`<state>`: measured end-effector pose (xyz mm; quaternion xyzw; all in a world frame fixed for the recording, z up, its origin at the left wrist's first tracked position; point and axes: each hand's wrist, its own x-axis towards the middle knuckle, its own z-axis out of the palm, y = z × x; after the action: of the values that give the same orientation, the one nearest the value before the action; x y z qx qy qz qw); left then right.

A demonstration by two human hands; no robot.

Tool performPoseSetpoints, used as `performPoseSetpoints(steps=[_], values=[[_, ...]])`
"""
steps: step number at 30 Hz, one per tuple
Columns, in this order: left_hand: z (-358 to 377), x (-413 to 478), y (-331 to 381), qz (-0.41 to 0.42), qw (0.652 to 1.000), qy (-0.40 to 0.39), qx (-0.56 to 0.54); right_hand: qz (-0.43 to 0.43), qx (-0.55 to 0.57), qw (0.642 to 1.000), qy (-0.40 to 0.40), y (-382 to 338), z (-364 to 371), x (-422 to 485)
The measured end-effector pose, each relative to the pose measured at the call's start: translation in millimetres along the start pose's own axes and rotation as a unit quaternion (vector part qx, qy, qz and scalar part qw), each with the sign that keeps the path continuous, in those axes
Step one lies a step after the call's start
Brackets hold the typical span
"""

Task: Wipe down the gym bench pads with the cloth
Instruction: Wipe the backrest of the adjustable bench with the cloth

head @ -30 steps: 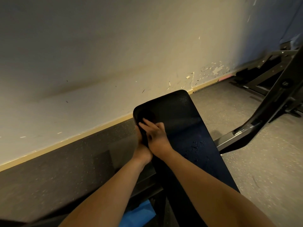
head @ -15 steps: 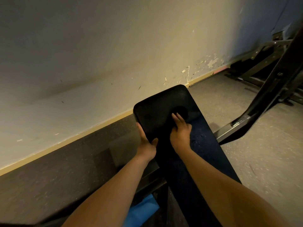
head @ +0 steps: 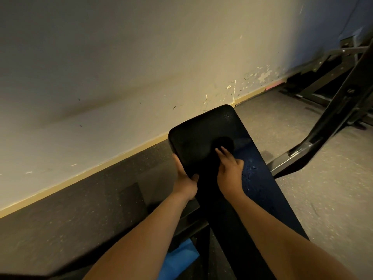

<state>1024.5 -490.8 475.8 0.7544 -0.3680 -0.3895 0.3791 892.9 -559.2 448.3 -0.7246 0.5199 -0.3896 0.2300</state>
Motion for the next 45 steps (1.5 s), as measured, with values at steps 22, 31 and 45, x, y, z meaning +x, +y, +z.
performPoseSetpoints(steps=[22,31,45], values=[[-10.9,-18.9,9.9,-0.038,0.998,-0.046,-0.013,0.027,-0.014,0.997,-0.075,18.7,-26.9,-9.2],[5.6,-61.4,32.2,0.042,0.998,0.024,-0.047,0.258,0.455,0.845,-0.112,-46.4,-63.9,-28.2],[2.8,-120.4,41.6,-0.062,0.988,0.011,-0.138,0.407,0.390,0.819,-0.105,-79.4,-101.9,-74.9]])
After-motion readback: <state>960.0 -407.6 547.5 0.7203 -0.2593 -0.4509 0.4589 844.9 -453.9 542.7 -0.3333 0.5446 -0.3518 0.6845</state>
